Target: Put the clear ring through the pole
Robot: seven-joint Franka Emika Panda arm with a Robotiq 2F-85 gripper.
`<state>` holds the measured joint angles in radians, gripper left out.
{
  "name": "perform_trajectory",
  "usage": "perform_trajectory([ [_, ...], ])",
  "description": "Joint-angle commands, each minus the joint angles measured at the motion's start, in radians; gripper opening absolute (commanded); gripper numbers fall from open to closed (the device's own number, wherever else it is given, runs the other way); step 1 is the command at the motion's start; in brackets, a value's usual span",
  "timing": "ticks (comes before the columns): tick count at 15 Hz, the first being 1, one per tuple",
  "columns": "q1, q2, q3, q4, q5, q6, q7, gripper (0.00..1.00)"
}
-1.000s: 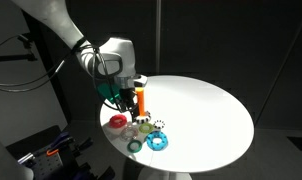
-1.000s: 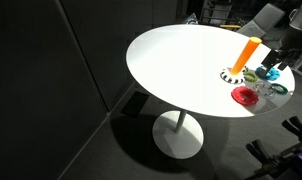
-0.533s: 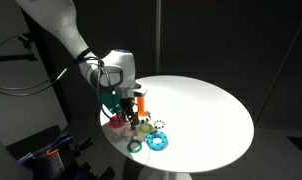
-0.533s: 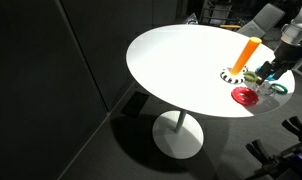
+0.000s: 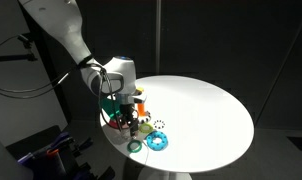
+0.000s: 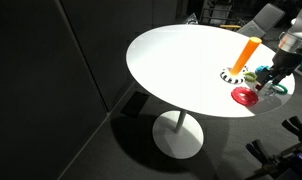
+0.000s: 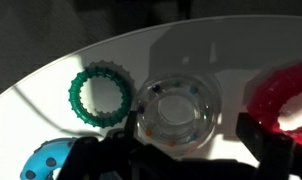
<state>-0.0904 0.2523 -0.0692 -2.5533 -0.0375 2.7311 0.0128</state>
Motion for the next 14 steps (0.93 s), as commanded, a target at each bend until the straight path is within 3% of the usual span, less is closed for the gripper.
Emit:
perform_trajectory([
  [1, 0.004, 0.015, -0.017, 0.001, -0.009, 0.022, -0.008, 1.0],
  [14, 0.004, 0.05, -0.034, 0.008, -0.01, 0.032, -0.004, 1.0],
])
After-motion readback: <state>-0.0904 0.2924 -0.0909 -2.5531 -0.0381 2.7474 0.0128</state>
